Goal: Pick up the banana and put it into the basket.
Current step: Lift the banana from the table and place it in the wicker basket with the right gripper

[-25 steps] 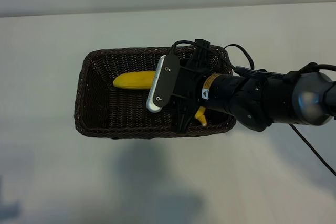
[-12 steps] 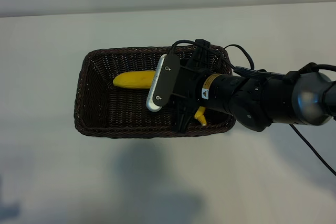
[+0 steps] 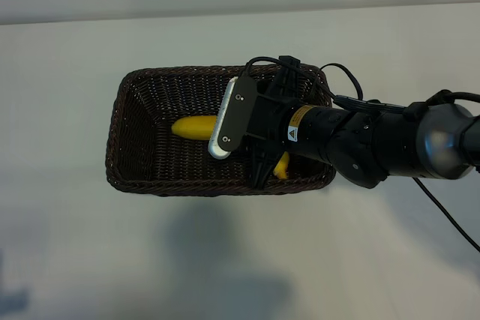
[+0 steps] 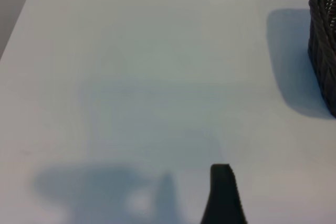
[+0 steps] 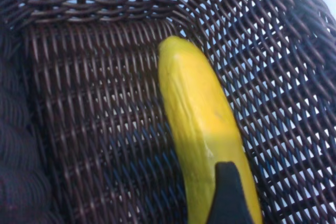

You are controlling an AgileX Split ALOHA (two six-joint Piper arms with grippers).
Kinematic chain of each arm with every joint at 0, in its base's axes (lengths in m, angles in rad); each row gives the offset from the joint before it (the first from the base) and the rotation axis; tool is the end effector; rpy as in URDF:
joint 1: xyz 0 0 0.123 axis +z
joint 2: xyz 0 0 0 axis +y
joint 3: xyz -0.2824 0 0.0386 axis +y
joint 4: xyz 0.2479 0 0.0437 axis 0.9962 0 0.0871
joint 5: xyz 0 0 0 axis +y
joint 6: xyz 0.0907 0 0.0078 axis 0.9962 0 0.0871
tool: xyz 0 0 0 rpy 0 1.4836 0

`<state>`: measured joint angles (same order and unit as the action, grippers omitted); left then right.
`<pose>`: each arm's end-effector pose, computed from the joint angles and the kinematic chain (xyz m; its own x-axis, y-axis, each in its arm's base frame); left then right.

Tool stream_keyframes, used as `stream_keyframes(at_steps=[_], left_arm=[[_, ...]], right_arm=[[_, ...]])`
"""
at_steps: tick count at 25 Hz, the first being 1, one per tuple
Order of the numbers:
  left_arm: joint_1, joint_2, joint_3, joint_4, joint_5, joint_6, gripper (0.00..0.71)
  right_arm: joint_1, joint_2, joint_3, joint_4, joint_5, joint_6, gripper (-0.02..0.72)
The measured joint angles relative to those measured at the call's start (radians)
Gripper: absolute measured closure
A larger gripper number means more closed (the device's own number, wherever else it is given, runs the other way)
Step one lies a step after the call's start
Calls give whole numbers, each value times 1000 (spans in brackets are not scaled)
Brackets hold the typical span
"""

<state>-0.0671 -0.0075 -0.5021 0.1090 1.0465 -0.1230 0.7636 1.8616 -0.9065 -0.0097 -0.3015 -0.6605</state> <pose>-0.0053 0.0090 0.2793 -0.4292 -0.0392 -0.9024 -0.0474 0.9987 -0.0209 0.2696 0.2585 0.1564 0.1265 -0.7383 -0.6625 -0.7841 0.3346 -0.5226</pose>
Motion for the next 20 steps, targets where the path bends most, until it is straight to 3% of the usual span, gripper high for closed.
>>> stream_keyframes(at_steps=[16, 20], left_arm=[[0, 0, 0, 0, 0, 0, 171], [0, 0, 0, 0, 0, 0, 171]], right_arm=[[0, -129, 0, -3, -17, -40, 225], [0, -144, 0, 55, -20, -44, 225]])
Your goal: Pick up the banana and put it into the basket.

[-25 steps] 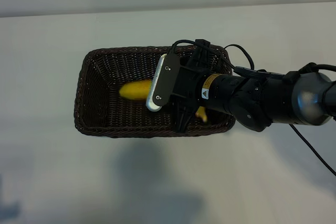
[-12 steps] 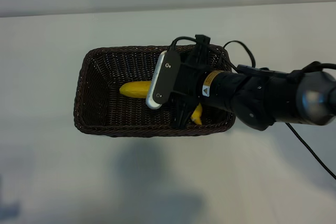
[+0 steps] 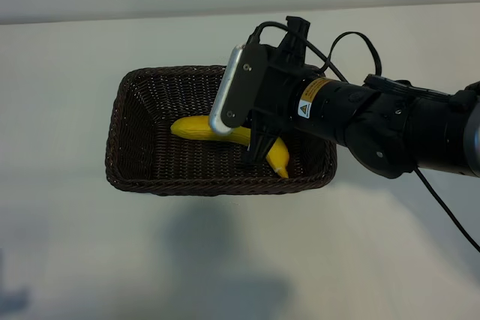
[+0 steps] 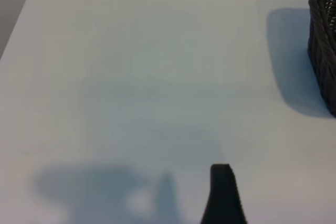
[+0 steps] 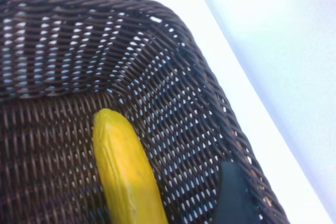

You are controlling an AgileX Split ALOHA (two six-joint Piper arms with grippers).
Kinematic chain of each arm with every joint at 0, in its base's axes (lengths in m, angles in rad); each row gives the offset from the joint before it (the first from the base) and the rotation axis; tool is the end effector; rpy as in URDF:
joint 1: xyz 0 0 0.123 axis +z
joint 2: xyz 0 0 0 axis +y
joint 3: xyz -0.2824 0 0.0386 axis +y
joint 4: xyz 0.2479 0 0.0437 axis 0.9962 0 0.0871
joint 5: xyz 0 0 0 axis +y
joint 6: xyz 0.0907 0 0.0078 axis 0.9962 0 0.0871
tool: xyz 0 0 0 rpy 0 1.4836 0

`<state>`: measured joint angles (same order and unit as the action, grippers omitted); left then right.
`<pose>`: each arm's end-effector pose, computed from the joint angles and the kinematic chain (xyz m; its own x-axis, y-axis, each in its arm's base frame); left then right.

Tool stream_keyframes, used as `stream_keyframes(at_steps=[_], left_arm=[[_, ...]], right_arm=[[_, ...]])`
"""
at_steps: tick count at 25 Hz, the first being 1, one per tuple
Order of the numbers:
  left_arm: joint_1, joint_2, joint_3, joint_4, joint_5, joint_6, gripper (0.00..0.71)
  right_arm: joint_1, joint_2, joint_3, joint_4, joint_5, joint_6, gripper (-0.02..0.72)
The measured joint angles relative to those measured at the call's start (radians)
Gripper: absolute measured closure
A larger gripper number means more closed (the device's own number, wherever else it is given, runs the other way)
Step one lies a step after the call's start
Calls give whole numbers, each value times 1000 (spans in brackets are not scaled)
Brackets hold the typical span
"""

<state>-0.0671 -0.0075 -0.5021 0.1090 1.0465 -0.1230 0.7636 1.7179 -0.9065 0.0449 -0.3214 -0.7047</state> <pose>-0.0053 0.0090 0.2793 -0.4292 -0.0392 -0.9024 -0.0474 0.9987 -0.0209 0.2650 0.2519 0.2112 0.1958 -0.6635 -0.7221 -0.7121 0.4100 -0.5699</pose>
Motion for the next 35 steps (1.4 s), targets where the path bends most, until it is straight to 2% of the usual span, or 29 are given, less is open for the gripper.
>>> stream_keyframes(at_steps=[5, 10, 23, 27, 35], left_arm=[[0, 0, 0, 0, 0, 0, 171], [0, 0, 0, 0, 0, 0, 171], [0, 0, 0, 0, 0, 0, 171], [0, 0, 0, 0, 0, 0, 171], [0, 0, 0, 0, 0, 0, 171]], right_arm=[[-2, 0, 0, 122, 1, -26, 227], [-28, -31, 0, 195, 56, -33, 227], [-207, -121, 0, 344, 313, -13, 227], [-277, -141, 0, 372, 378, -13, 227], [-421, -160, 0, 377, 561, 0, 229]])
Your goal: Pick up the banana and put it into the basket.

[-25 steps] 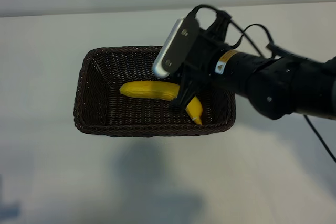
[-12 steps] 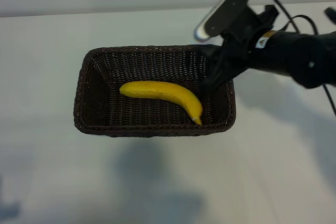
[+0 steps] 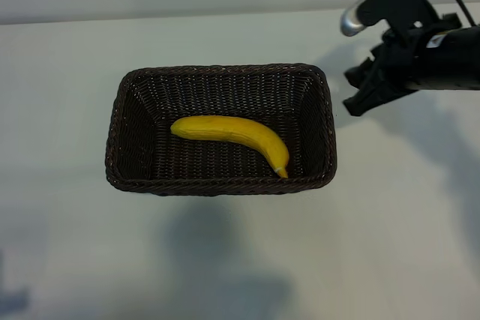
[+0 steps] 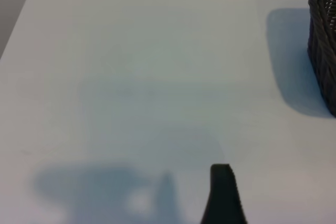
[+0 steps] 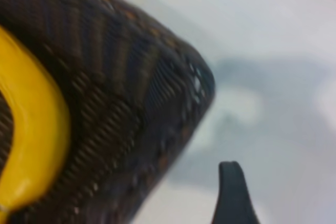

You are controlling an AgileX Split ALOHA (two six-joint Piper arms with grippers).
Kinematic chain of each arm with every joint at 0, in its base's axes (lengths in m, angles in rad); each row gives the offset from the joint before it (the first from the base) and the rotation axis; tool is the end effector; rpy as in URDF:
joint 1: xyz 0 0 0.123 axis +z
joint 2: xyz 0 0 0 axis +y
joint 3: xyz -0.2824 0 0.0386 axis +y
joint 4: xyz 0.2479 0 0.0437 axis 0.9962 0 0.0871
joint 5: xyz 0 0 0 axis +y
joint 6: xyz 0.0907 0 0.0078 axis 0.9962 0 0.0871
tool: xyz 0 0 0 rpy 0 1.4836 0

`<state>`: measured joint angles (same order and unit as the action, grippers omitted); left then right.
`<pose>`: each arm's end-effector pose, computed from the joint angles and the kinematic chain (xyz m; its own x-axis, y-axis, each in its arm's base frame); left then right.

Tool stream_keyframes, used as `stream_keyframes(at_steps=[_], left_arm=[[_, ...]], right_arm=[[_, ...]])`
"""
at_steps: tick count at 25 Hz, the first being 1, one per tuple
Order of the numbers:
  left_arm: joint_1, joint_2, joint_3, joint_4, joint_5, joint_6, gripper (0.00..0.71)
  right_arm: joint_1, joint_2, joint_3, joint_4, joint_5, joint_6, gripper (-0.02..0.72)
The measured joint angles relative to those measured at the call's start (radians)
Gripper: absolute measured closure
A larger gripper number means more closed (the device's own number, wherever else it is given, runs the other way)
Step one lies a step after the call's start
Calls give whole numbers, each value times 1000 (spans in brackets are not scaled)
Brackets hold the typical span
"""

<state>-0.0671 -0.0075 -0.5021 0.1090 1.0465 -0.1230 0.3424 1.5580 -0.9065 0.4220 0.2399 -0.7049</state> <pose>-0.0053 0.0090 0.2793 -0.4292 -0.0392 -0.9024 -0.0474 0.9987 -0.0209 0.3010 0.1167 0.2263 -0.5211 -0.4916 -0.6978 -0.5745 0.8066 -0.1392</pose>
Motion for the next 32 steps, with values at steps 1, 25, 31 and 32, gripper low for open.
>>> stream_keyframes(at_steps=[1, 25, 31, 32], left_arm=[[0, 0, 0, 0, 0, 0, 171], [0, 0, 0, 0, 0, 0, 171], [0, 0, 0, 0, 0, 0, 171], [0, 0, 0, 0, 0, 0, 171]], right_arm=[[-18, 0, 0, 0, 25, 6, 232], [-398, -1, 0, -126, 322, 297, 258], [-428, -1, 0, -377, 388, 547, 258], [-428, -1, 0, -410, 404, 581, 258]])
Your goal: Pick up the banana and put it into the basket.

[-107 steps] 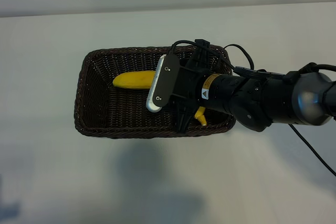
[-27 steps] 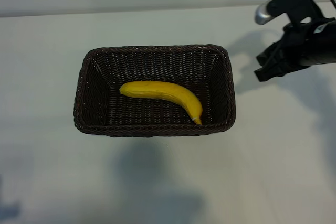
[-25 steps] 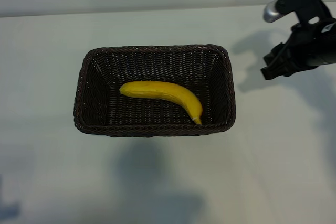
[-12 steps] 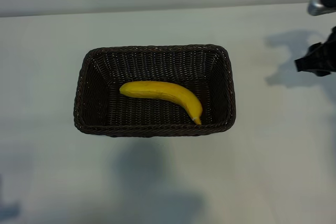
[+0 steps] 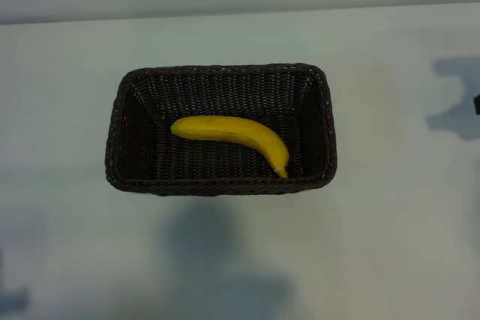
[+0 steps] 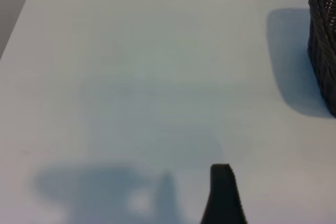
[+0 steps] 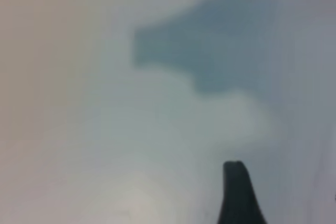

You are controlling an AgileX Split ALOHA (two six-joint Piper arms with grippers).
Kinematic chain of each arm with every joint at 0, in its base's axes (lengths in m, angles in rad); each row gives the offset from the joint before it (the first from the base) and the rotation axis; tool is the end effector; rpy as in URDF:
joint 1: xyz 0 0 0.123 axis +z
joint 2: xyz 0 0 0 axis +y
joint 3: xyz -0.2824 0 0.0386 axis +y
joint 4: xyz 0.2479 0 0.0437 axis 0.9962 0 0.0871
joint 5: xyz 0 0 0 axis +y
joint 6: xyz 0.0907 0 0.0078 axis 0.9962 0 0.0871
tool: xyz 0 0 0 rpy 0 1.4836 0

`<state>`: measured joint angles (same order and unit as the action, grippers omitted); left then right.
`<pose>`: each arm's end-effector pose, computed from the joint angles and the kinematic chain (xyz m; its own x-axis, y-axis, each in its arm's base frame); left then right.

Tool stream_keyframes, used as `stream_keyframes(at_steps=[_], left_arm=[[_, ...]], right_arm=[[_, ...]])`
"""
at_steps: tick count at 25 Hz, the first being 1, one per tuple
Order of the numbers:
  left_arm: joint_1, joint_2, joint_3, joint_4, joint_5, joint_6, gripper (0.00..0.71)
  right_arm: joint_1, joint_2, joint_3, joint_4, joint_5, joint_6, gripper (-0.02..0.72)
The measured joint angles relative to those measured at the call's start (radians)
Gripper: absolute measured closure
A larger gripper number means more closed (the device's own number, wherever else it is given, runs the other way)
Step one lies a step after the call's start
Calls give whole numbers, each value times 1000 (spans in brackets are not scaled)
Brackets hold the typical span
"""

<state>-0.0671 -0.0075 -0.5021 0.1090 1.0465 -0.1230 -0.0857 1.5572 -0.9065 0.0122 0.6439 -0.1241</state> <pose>-0.0053 0.0090 0.2793 -0.4292 -0.0392 -0.9024 -0.0474 0.9987 -0.0209 0.2897 -0.0242 0.2054 -0.9346 -0.0342 -0.3539 -0.0238 0.9991 -0.0338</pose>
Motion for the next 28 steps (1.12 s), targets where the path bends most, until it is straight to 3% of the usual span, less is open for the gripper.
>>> stream_keyframes(at_steps=[2, 5, 14, 22, 28], left_arm=[[0, 0, 0, 0, 0, 0, 171], [0, 0, 0, 0, 0, 0, 171], [0, 0, 0, 0, 0, 0, 171], [0, 0, 0, 0, 0, 0, 171], [0, 0, 0, 0, 0, 0, 171]], right_arm=[[0, 0, -3, -50, 44, 59, 258], [0, -8, -26, -80, 101, 92, 258], [0, -187, -38, -78, 162, 104, 258], [0, -469, -38, -73, 361, 111, 258], [0, -716, -38, -72, 469, 124, 258]])
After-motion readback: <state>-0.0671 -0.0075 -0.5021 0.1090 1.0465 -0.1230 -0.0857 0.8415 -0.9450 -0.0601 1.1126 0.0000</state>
